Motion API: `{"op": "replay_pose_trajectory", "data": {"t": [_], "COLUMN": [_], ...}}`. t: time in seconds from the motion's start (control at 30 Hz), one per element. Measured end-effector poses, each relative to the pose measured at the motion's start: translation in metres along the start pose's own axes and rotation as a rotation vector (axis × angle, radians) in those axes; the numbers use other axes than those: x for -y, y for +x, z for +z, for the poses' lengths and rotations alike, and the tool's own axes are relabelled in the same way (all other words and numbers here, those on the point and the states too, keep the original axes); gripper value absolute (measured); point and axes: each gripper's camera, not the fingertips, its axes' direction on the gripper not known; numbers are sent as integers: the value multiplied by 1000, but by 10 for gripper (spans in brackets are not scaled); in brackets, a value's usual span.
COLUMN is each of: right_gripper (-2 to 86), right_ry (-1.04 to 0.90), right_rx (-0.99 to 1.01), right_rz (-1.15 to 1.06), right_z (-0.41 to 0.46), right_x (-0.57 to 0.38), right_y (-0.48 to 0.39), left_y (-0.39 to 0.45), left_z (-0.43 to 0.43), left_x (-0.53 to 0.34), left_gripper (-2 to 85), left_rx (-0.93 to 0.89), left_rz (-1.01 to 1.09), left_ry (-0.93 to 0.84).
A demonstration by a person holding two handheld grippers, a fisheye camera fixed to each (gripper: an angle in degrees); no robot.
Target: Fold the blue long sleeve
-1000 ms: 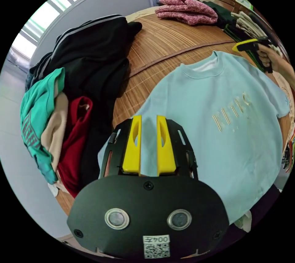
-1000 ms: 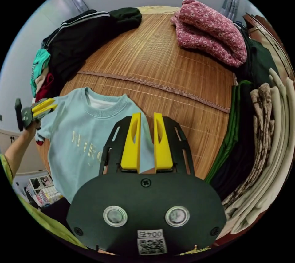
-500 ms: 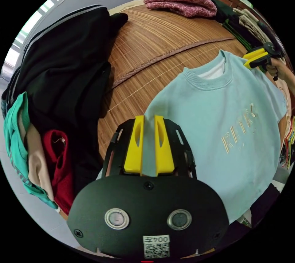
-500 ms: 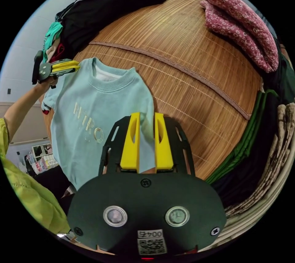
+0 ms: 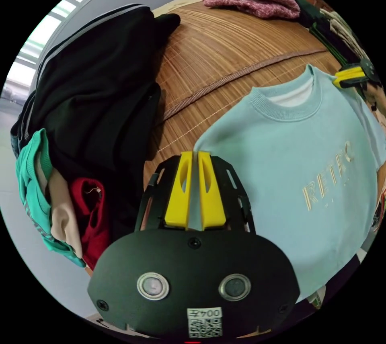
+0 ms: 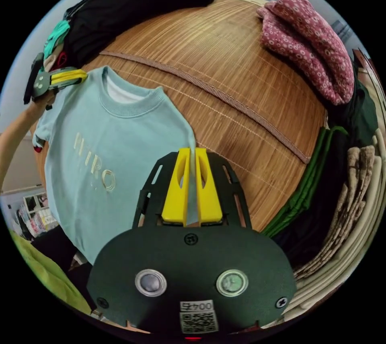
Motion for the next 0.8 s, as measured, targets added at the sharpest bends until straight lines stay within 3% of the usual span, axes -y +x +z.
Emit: {"op": "replay_pose_trajectory", "data": {"t": [0.17, 0.37, 0.6, 0.73, 0.8], "right_gripper": [79, 60, 32, 34, 41], "right_ry": [104, 221, 36, 115, 109], "right_rx": [90, 233, 329, 501, 496], "right_rz": [144, 231, 451, 659, 663], "right_z": [-69, -171, -152, -153, -162], "right_x": [-41, -187, -373, -442, -458], "right_y": [40, 37, -19, -22, -39], "left_y": [-38, -82, 16, 84, 108], "left_z": [-4, -58, -85, -85, -86], "left_x": [10, -30, -163, -246, -294], "left_gripper": [79, 81, 72, 69, 68], "left_rx": [-121, -185, -388, -391, -360], "left_rz": [-82, -214, -174, -121, -101], "left_ry": [-62, 80, 1, -129, -208]}}
